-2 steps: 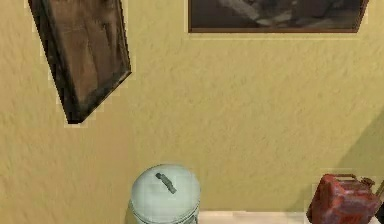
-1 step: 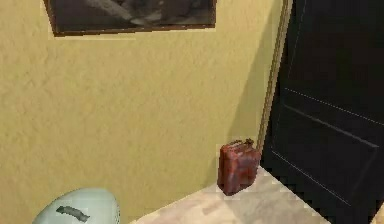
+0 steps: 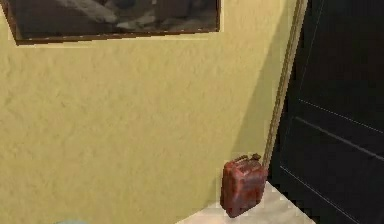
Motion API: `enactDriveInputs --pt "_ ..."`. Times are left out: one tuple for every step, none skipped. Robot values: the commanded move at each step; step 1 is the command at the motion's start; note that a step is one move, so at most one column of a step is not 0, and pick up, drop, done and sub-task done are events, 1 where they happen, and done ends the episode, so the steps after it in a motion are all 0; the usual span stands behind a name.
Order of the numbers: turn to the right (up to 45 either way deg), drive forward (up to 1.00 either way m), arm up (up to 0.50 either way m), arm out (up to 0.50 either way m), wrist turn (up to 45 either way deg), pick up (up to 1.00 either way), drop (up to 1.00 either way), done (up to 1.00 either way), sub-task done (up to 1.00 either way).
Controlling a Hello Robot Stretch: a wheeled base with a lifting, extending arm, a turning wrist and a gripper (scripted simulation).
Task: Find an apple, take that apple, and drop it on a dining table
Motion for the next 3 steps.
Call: enactDriveInputs --pt "15.0 0.0 0.0 0.0 0.0 0.0 0.0 0.0 0.0" --pt "0.0 0.2 0.0 0.0 0.0 0.0 0.0 0.0 0.0" --pt "45.0 0.0 0.0 0.0 0.0 0.0 0.0 0.0 0.0"
